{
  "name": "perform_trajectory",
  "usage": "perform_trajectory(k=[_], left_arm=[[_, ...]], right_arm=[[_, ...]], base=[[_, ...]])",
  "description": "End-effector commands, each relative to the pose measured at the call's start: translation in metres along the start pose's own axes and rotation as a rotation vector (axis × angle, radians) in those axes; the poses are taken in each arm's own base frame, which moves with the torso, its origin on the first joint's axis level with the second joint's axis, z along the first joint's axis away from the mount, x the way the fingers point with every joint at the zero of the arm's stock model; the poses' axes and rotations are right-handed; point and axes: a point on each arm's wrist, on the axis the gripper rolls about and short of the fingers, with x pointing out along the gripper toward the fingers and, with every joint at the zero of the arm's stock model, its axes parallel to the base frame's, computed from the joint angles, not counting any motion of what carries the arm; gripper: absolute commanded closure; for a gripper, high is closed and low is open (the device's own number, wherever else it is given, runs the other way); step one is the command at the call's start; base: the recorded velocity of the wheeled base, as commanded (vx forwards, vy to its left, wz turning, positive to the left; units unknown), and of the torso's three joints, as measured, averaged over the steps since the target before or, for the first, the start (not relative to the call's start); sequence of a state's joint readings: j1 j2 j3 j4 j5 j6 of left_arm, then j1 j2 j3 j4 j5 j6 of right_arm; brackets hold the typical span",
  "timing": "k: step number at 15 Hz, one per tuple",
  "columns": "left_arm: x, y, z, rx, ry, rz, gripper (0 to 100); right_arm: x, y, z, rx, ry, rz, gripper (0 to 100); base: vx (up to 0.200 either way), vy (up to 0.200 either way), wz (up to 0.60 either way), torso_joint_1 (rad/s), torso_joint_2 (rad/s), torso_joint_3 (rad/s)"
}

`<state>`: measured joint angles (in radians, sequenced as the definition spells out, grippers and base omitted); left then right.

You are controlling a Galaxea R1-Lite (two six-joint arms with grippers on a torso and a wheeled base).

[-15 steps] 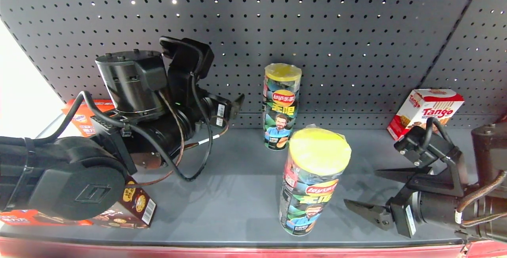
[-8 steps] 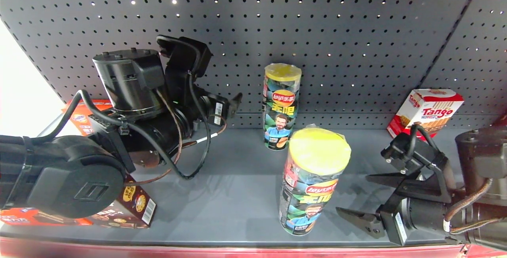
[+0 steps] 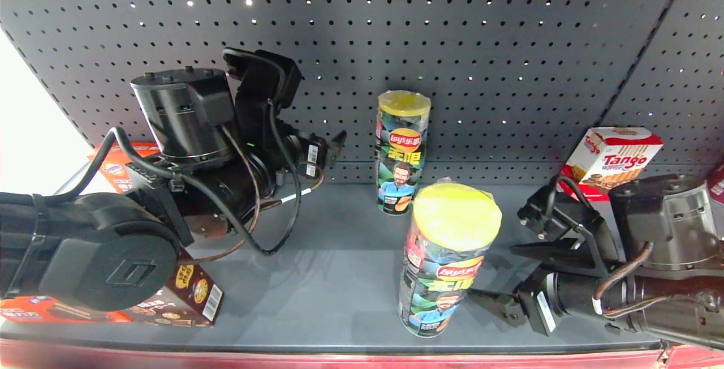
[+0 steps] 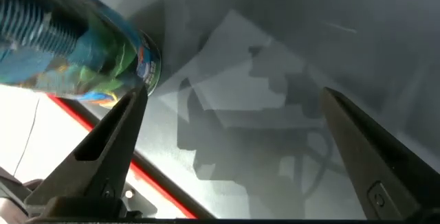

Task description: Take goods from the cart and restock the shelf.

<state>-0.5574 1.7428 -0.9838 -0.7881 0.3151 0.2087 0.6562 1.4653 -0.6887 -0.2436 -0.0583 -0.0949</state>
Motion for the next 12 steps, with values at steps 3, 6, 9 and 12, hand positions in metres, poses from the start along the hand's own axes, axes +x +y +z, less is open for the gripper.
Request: perform_trajectory(k=[3, 6, 9, 12], left_arm=[[0.001, -0.001, 0.000, -0.001, -0.003, -0.001, 0], [0.002, -0.001, 0.000, -0.002, -0.006, 0.000, 0], [0.002, -0.001, 0.000, -0.002, -0.005, -0.001, 0], [0.001, -0.001, -0.001, -0.001, -0.003, -0.001, 0]], right_arm=[[0.005, 0.004, -0.001, -0.009, 0.014, 0.015, 0], [0.005, 0.010, -0.001, -0.023, 0.016, 0.037, 0], [0.005, 0.013, -0.002, -0.029, 0.019, 0.047, 0], [0.002, 0.017, -0.006, -0.036, 0.024, 0.060, 0]], base=[[0.000, 0.000, 0.00, 0.000, 0.00, 0.000], [0.000, 0.000, 0.00, 0.000, 0.00, 0.000], [0.000, 0.000, 0.00, 0.000, 0.00, 0.000], [0.000, 0.000, 0.00, 0.000, 0.00, 0.000]])
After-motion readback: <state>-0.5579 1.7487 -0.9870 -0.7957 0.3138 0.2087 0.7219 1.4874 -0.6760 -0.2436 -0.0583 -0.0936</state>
